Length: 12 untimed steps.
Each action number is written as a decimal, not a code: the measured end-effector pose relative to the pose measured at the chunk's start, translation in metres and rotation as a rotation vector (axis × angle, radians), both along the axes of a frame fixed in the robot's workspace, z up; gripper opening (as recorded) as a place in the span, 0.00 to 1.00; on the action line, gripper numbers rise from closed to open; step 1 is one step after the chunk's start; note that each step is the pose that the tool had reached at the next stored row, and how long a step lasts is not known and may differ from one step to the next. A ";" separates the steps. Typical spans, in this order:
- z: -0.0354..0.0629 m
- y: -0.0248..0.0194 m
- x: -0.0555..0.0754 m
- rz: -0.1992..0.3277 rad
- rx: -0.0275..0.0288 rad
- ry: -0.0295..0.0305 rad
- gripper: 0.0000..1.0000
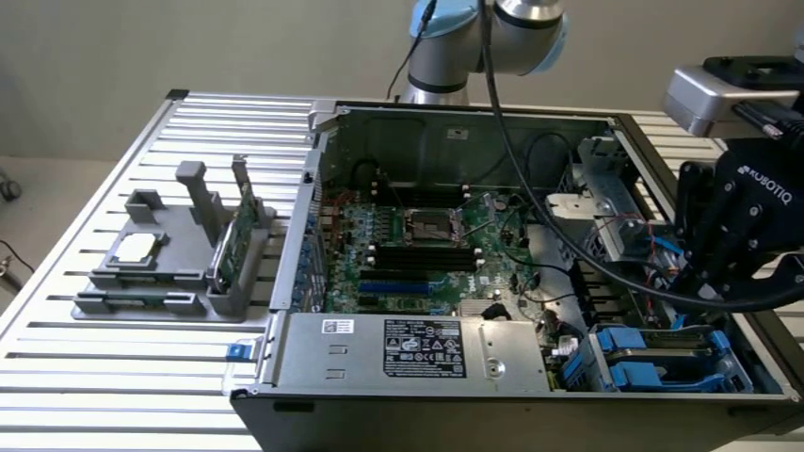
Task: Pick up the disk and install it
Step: 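Insert the first disk wire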
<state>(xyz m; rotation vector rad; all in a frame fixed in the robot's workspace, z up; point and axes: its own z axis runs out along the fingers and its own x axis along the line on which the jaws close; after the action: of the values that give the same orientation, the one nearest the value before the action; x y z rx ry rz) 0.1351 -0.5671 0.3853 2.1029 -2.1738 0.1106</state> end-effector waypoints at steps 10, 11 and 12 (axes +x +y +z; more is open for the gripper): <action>0.0028 0.0000 0.000 -0.127 0.0006 0.0000 0.20; 0.0032 0.0000 0.000 -0.140 0.0004 -0.0001 0.20; 0.0035 0.0000 0.000 -0.152 0.0005 0.0000 0.20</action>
<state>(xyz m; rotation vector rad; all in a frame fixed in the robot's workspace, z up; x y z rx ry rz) 0.1351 -0.5671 0.3887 1.9284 -2.3243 0.0964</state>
